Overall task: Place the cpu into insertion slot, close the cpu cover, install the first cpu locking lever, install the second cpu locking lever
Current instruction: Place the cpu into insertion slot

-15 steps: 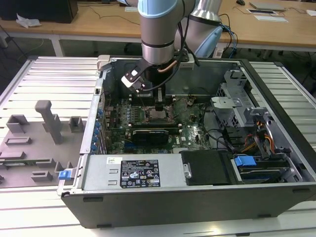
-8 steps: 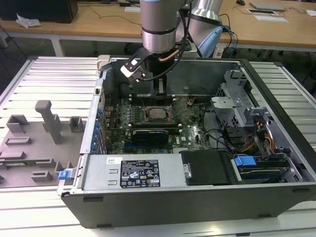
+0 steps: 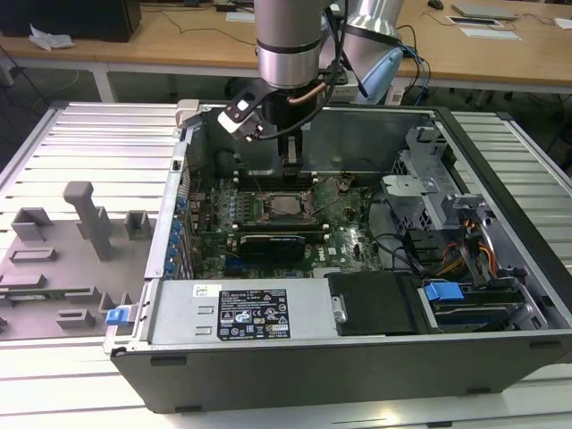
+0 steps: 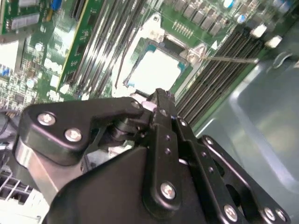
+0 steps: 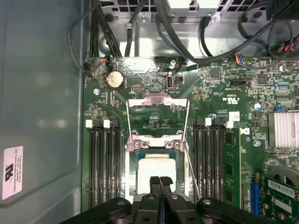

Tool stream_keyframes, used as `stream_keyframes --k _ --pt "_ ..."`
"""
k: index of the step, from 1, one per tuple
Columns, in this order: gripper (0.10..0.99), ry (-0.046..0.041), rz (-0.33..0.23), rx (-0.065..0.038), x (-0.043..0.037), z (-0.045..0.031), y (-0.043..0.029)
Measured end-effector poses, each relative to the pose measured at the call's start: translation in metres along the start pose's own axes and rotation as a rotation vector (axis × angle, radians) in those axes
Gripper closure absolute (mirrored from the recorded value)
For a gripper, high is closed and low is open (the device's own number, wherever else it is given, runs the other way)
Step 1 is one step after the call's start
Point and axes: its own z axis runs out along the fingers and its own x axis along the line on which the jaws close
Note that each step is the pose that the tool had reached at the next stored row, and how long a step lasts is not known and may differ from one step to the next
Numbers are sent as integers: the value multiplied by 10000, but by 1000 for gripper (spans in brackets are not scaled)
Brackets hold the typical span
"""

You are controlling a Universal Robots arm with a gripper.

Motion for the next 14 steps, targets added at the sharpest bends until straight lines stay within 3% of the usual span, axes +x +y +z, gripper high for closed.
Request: stream_keyframes --k 1,3,8,14 --pt "980 -4 -1 121 0 -1 3" --pt "980 -2 0 150 0 0 4" --pt "980 -2 0 154 1 7 112" --pt "980 -4 0 161 1 -17 121"
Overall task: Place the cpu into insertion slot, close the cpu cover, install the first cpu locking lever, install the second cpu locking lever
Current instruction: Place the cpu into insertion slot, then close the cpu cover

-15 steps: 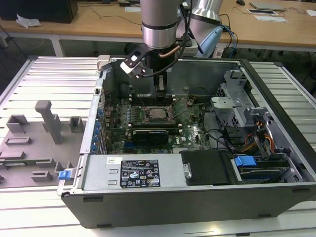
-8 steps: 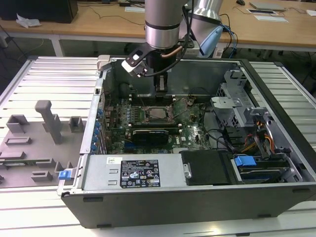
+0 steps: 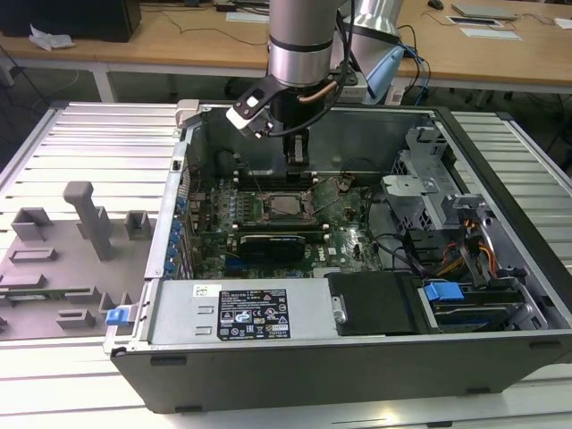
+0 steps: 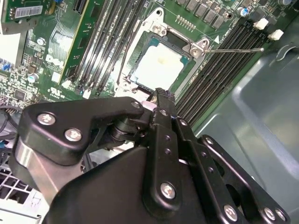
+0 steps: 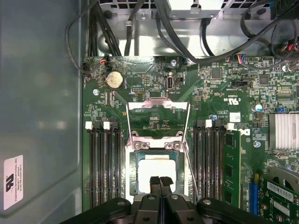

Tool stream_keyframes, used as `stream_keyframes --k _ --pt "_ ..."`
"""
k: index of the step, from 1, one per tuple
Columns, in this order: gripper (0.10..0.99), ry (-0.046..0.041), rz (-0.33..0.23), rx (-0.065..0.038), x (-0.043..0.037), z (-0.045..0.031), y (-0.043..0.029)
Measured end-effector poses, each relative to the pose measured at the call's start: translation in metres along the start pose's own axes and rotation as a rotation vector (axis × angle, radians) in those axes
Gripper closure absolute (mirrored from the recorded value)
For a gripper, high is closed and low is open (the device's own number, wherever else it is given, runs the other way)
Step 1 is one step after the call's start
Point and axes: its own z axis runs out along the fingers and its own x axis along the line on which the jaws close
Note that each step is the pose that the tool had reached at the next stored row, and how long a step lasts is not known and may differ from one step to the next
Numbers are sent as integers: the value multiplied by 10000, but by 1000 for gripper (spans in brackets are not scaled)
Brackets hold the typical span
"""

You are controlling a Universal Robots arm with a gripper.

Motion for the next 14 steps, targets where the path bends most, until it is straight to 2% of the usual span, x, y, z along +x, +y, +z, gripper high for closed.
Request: stream_keyframes --k 6,14 --pt "980 0 0 0 0 -5 0" --pt "980 -2 1 1 1 -3 46"
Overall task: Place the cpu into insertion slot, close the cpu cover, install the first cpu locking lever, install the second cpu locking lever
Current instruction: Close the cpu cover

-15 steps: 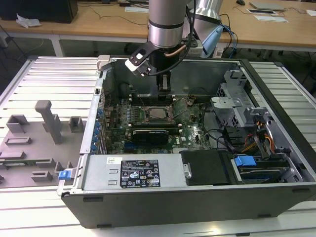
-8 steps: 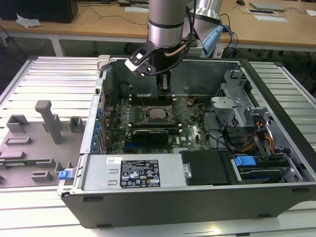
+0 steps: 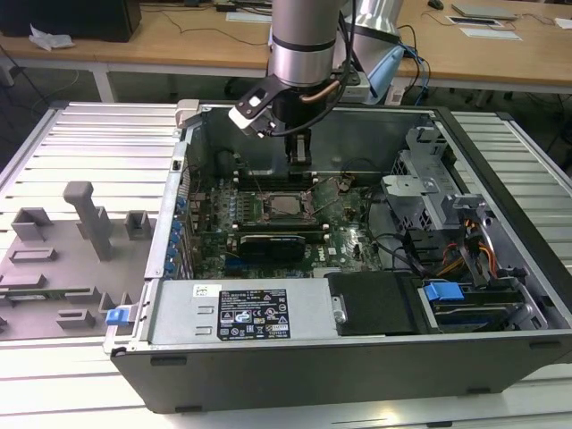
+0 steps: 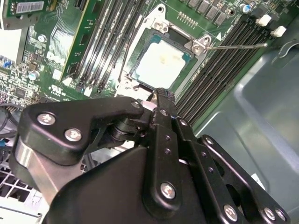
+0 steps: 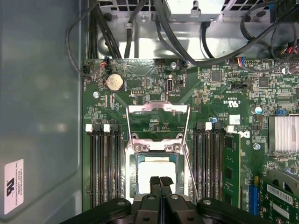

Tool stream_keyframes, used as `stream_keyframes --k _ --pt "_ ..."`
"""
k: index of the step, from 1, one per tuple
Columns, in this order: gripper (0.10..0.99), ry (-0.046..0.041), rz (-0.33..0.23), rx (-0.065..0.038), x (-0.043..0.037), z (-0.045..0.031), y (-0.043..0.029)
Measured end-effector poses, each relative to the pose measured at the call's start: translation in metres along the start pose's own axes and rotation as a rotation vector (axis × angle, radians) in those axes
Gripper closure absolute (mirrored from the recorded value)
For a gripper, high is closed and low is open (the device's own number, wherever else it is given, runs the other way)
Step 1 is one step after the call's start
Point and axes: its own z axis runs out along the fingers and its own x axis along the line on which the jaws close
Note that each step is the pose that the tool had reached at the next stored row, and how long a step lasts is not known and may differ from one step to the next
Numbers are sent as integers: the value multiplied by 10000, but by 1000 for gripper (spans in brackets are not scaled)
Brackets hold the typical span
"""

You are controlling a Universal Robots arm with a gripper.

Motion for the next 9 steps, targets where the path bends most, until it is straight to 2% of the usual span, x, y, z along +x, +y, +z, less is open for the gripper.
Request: stream_keyframes --k 4,9 --pt "980 1 -1 2 1 3 63" --pt "980 1 -2 10 2 7 177"
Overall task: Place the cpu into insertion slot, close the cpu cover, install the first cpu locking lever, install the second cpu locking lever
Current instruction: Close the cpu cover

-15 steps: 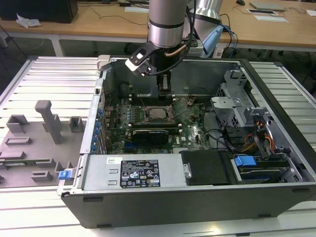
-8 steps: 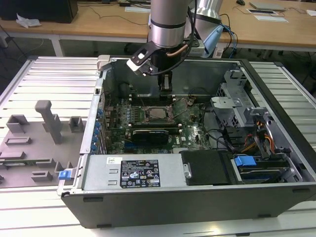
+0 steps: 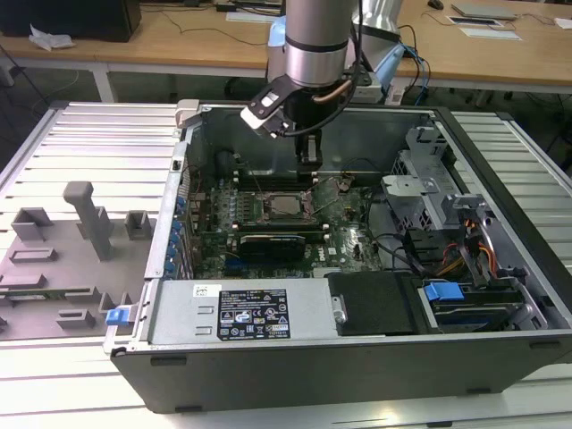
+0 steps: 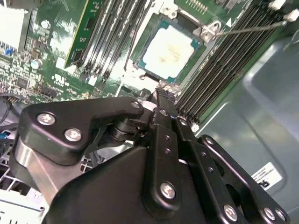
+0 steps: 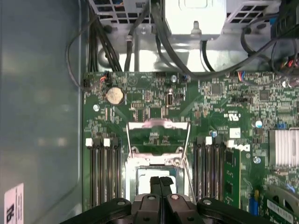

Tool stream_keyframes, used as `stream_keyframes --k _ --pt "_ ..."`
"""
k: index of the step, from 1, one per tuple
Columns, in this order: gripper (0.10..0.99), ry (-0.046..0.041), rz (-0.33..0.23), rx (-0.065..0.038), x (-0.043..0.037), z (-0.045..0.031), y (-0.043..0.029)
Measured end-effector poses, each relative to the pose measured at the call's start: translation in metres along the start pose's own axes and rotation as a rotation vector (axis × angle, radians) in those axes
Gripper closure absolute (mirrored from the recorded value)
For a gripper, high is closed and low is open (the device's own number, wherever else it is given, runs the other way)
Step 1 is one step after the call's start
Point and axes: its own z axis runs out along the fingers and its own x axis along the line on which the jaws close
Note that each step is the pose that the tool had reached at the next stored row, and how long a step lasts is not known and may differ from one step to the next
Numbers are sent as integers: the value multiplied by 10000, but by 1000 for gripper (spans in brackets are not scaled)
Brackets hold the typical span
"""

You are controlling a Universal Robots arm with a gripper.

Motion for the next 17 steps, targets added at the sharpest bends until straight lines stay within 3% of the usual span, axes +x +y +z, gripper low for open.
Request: stream_keyframes --k 2,8,17 --pt "980 0 3 4 1 3 66" --pt "980 -1 2 10 2 7 174" --pt "980 -1 3 39 5 18 454"
